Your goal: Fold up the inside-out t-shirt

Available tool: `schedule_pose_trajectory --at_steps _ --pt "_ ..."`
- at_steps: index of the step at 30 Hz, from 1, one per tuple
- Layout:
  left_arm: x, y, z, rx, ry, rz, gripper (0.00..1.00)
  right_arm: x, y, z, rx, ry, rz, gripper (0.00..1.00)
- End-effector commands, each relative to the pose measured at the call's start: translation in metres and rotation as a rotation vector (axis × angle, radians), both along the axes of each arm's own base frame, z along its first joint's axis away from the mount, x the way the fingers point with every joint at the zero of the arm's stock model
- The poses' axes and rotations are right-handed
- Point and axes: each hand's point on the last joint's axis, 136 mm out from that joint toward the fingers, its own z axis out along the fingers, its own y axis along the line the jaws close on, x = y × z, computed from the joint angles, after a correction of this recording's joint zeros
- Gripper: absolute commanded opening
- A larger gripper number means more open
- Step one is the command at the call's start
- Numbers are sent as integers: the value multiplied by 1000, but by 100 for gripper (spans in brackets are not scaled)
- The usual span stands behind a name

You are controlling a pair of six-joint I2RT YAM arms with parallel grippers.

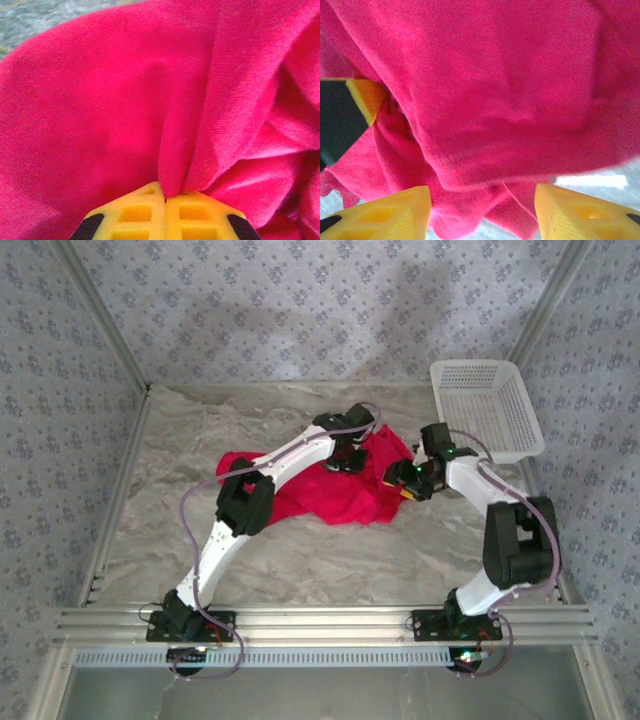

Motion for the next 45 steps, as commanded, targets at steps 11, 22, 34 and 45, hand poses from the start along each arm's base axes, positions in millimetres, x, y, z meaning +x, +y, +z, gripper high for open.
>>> schedule_pose_trajectory --at_steps 11,22,34,45 --pt "-44 55 63 -28 -43 55 0 40 -47 12 -176 -33 -99 0" --pt "-45 49 42 -97 12 79 0 33 -41 24 -133 -40 -80 37" --pt "-37 59 48 -122 8 119 0 16 57 14 -1 -69 110 27" --pt "-42 71 62 -144 -9 122 0 118 24 13 -187 -148 -23 17"
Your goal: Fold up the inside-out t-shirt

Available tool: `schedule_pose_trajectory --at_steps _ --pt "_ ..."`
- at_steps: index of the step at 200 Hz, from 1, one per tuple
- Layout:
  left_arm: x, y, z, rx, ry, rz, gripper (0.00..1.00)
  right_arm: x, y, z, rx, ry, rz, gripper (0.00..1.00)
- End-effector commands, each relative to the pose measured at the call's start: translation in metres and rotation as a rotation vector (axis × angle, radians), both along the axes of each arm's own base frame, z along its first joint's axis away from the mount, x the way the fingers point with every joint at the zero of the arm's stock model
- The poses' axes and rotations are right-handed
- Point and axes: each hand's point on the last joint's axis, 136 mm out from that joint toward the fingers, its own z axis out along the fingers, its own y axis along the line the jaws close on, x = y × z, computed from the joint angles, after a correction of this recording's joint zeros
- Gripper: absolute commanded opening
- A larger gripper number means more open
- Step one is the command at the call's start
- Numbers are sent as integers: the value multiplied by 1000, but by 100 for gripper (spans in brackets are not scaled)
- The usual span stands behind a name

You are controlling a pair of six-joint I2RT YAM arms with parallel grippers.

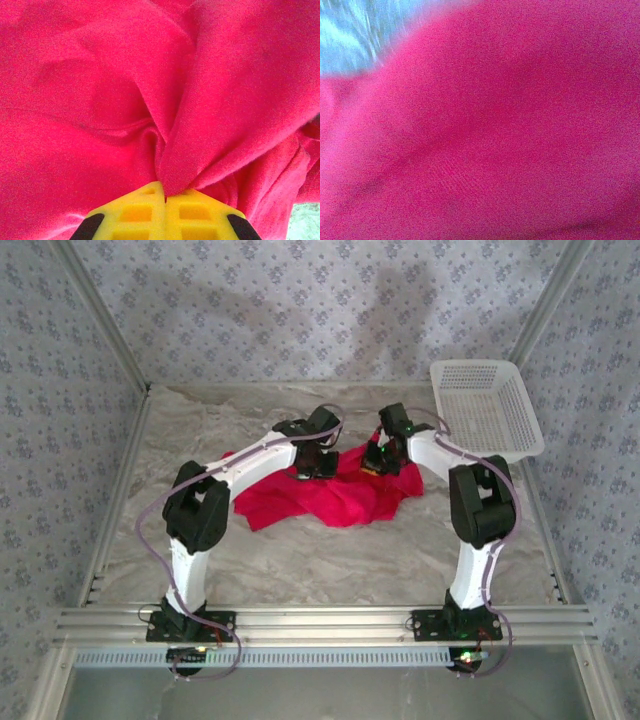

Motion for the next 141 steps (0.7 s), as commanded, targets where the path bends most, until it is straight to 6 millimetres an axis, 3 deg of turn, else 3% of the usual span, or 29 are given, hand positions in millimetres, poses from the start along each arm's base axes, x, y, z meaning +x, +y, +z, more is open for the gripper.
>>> schedule_pose_trajectory --at_steps 1,19,34,100,141 --pt "-2 5 23 -40 -26 2 0 48 -39 25 -116 -111 -113 18" --pt "-2 9 20 -36 -21 9 0 56 -43 27 -126 -113 -115 18" --pt "-1 11 17 -37 -19 14 0 52 -37 28 -107 -100 -91 20" --pt "3 14 12 -49 -5 22 0 -18 -11 43 -46 -118 -4 33" --pt "4 13 11 -57 1 26 0 -28 12 26 -20 -86 39 42"
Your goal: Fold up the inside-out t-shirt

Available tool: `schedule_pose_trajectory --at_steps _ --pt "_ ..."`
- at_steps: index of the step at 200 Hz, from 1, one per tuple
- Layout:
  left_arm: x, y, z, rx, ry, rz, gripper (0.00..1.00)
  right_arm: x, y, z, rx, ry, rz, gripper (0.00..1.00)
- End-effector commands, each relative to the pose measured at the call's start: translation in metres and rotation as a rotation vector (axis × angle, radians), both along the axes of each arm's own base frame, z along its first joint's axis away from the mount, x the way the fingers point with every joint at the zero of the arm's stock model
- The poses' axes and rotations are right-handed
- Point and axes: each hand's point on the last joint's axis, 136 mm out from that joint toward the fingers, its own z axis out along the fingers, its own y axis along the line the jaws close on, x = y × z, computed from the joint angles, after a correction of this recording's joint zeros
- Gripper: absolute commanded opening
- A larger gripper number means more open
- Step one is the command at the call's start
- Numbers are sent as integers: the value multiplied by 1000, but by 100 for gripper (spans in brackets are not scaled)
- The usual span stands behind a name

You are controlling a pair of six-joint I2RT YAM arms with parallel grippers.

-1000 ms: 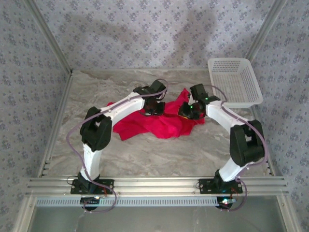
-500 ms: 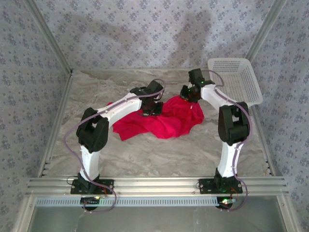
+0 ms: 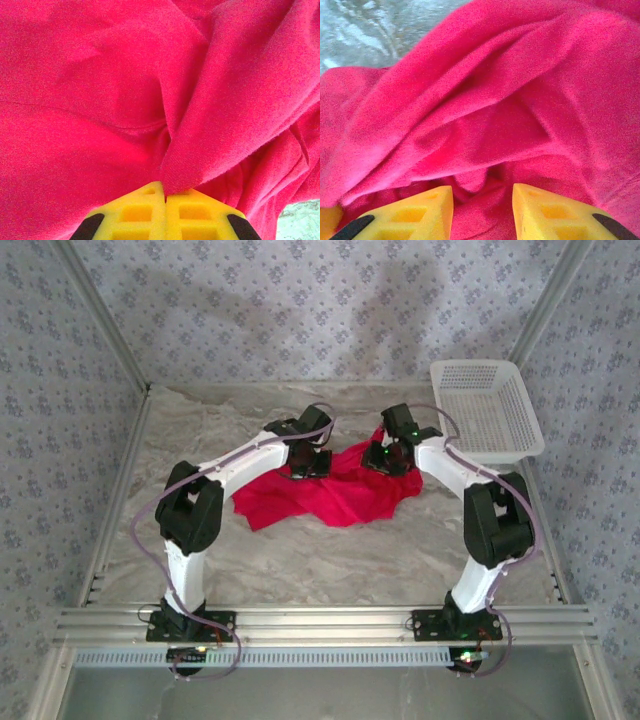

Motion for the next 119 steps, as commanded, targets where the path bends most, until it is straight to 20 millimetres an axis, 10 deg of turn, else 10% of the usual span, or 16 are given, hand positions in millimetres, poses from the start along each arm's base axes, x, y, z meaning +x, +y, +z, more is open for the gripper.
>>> schedule_pose_trajectory --at_steps 1,68,96,119 --pt "1 0 12 -32 -13 4 0 1 14 -6 30 5 18 42" --pt "0 2 18 -38 -23 13 0 20 35 -36 27 34 20 48" --pt "1 4 20 -40 -27 15 0 35 36 -28 49 32 -4 0" --pt "9 13 21 -35 -35 30 0 32 28 13 32 -18 26 0"
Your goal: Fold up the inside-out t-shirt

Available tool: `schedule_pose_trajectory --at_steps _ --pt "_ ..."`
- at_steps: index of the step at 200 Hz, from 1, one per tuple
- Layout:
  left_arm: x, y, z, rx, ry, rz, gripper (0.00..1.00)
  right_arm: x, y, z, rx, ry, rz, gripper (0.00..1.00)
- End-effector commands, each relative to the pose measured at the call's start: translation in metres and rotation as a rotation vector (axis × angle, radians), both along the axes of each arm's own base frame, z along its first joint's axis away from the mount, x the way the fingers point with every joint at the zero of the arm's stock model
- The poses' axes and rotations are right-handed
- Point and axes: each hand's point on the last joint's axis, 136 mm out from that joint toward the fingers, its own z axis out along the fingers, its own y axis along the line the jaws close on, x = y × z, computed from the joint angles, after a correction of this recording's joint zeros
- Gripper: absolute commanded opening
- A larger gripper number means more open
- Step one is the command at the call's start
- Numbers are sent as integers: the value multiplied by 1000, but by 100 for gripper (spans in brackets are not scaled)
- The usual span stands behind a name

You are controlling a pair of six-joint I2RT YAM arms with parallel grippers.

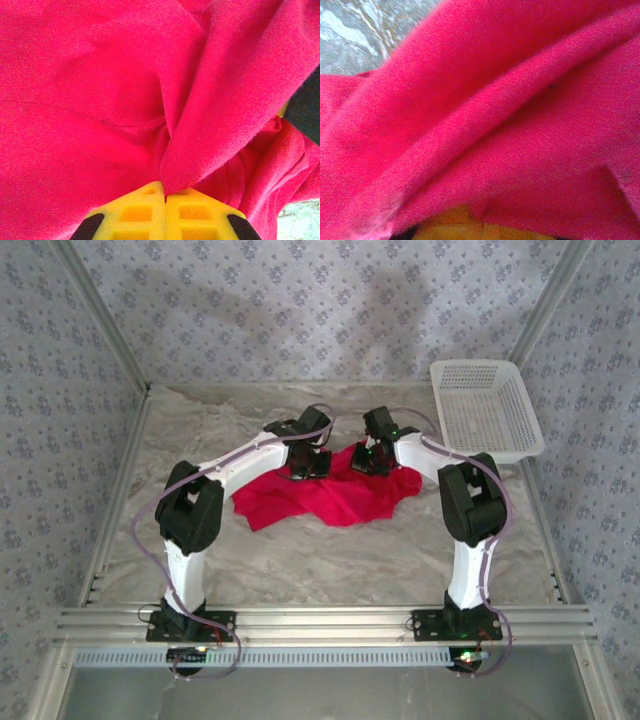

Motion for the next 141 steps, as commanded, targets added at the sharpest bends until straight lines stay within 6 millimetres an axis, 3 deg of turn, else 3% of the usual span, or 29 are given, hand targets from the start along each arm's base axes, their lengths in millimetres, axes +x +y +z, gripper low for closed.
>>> schedule_pose_trajectory --at_steps 1,22,33,54,69,102,116,137,141 --pt "9 11 24 -32 -41 26 0 7 -5 54 12 -78 15 0" --pt "31 32 22 -40 -36 95 0 -2 -20 111 28 -170 34 0" --pt "42 44 18 -57 -15 143 0 -16 -35 135 26 -200 27 0" --pt "61 61 16 -111 -2 224 0 -39 -61 153 45 -252 -16 0" --pt "64 61 18 -140 -8 237 0 -60 -73 139 60 -227 -46 0" --pt "58 52 9 -142 6 224 0 -112 -79 49 103 -69 -99 0" --pt "54 50 4 -135 17 217 0 -125 -82 22 97 6 -121 0" --pt "48 45 3 -135 20 206 0 -126 -82 16 77 37 -117 0" --pt "47 43 3 -135 20 200 0 -123 -82 20 69 31 -114 8"
